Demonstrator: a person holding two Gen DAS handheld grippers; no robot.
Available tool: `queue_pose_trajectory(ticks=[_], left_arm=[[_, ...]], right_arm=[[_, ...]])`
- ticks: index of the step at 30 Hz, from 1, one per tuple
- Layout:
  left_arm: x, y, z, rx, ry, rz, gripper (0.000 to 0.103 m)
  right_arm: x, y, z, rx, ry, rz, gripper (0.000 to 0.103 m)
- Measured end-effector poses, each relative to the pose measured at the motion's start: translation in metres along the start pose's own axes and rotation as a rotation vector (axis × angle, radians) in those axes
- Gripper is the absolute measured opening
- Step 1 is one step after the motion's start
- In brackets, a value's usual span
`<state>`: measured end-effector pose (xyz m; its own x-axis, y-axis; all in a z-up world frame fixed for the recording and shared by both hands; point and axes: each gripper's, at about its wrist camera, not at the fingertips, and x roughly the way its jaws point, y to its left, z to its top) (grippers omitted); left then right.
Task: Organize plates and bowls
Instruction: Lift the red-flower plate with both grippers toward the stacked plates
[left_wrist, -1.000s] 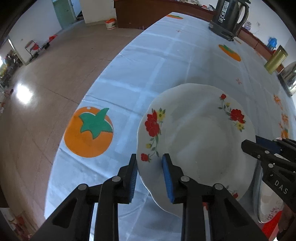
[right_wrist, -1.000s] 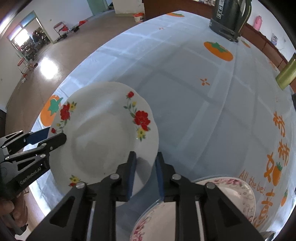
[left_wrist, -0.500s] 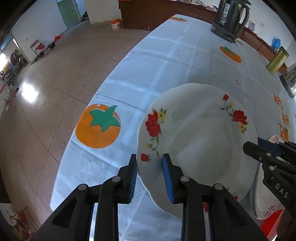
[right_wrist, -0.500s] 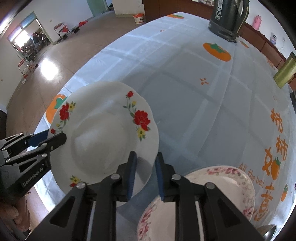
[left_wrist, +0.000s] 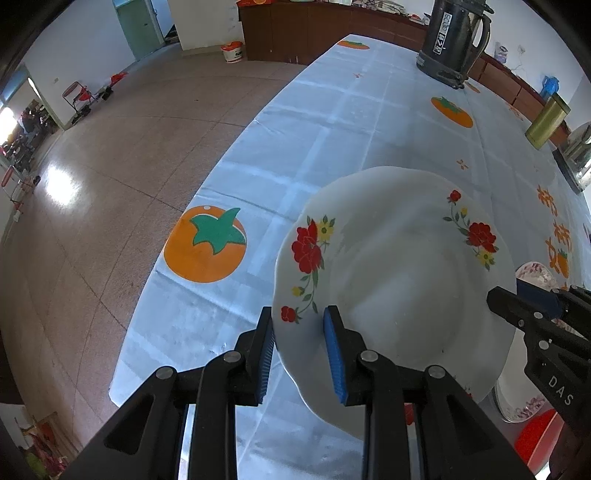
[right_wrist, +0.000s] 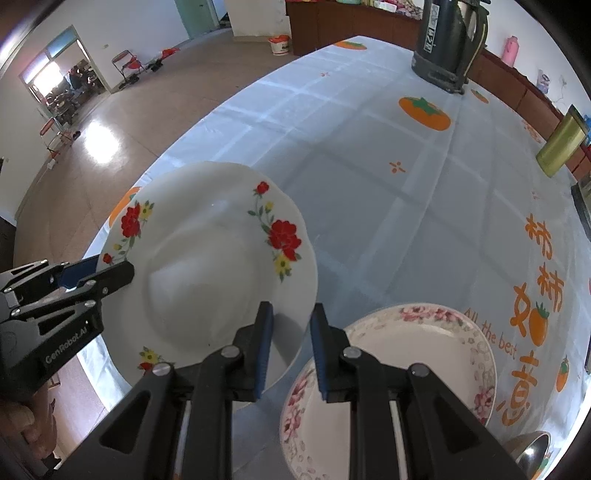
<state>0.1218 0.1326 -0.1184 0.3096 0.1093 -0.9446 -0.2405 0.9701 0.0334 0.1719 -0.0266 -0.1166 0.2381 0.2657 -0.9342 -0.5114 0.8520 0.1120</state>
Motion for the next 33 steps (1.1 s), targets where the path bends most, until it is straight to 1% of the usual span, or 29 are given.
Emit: queue_pose_trajectory(ticks=[15,33], left_arm=[[-0.014,-0.002,-0.002,0.001,-0.013,0.0,0.03],[-0.028,-0.029,-0.004,0.049,-0.023,-0.02,0.03]], right_arm=[[-0.017,0.0,-0.007,-0.003,-0.029,0.002,0.021],[-0.039,-0.018,-0.023,0.035,-0.06,-0.009,0.021]])
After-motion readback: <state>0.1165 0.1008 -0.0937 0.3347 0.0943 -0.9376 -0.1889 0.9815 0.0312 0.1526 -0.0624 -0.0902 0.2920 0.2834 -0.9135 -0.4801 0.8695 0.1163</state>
